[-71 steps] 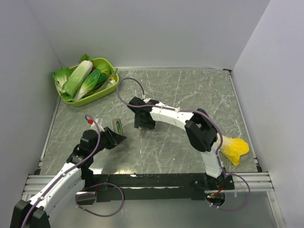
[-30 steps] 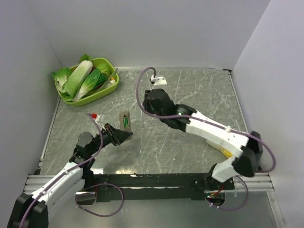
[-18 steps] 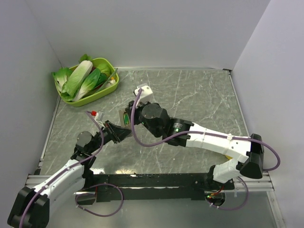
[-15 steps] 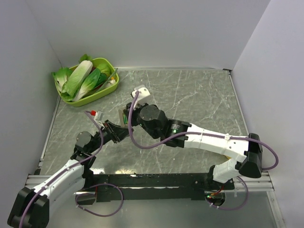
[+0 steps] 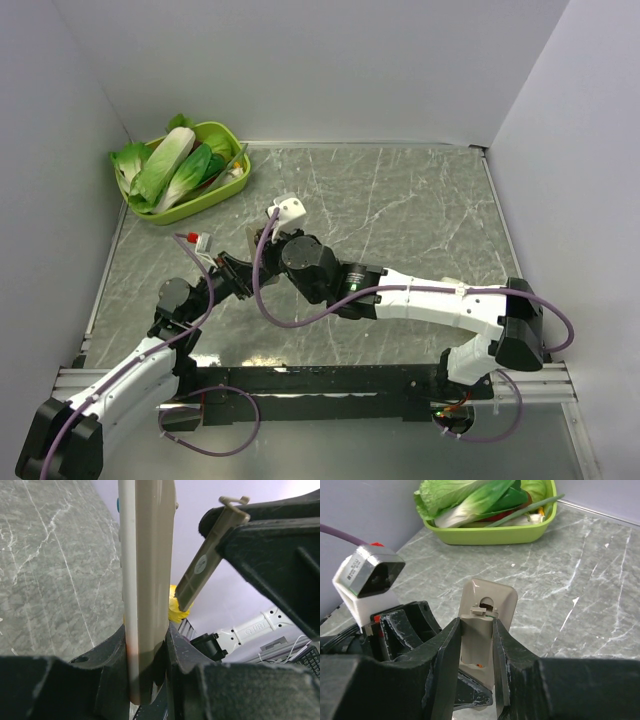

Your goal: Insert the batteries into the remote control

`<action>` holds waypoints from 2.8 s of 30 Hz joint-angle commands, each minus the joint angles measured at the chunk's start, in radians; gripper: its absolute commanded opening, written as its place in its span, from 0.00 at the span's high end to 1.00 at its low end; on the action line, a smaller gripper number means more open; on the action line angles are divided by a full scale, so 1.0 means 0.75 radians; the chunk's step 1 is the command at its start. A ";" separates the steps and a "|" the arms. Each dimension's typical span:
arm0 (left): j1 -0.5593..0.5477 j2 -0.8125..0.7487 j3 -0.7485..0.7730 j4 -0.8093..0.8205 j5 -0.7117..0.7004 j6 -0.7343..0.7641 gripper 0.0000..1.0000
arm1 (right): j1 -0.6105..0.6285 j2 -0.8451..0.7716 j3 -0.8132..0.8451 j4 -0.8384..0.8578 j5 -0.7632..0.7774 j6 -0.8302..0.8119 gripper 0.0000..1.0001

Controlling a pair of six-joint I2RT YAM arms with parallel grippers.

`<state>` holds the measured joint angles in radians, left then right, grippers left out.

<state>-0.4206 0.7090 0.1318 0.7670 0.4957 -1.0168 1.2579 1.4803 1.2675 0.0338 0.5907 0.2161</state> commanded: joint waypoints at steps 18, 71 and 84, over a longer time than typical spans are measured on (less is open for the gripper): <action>-0.014 -0.021 0.080 0.119 -0.031 -0.051 0.98 | 0.035 0.072 -0.017 0.096 0.135 0.066 1.00; -0.016 -0.013 0.006 0.215 -0.045 -0.158 0.98 | -0.002 0.035 0.147 -0.143 0.027 -0.010 0.08; -0.016 0.120 0.029 0.397 0.057 -0.225 0.98 | -0.351 -0.270 -0.002 -0.170 -0.867 0.245 0.00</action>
<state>-0.4316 0.7792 0.1291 0.9245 0.4877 -1.1641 1.1034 1.3701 1.3308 -0.1265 0.2203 0.2546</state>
